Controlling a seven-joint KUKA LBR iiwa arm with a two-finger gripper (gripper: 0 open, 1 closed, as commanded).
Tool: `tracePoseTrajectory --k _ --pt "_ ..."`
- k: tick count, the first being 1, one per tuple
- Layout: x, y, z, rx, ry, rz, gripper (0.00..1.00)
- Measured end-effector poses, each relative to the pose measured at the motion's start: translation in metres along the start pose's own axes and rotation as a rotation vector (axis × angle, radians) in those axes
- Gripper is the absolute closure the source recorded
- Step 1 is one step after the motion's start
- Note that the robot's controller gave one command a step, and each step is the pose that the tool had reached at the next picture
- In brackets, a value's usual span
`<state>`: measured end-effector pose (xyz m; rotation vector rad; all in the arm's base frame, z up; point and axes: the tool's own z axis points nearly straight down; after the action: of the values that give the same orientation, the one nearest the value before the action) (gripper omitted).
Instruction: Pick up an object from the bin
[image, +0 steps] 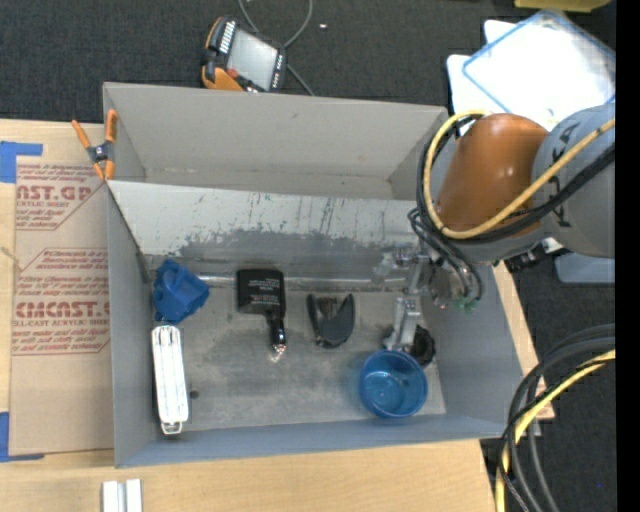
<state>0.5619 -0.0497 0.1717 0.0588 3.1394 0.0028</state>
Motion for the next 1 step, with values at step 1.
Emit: tracePoseTrajectory --k 1 --pt "0.0172 -0.0173 0.0053 0.003 -0.006 -0.001 0.0"
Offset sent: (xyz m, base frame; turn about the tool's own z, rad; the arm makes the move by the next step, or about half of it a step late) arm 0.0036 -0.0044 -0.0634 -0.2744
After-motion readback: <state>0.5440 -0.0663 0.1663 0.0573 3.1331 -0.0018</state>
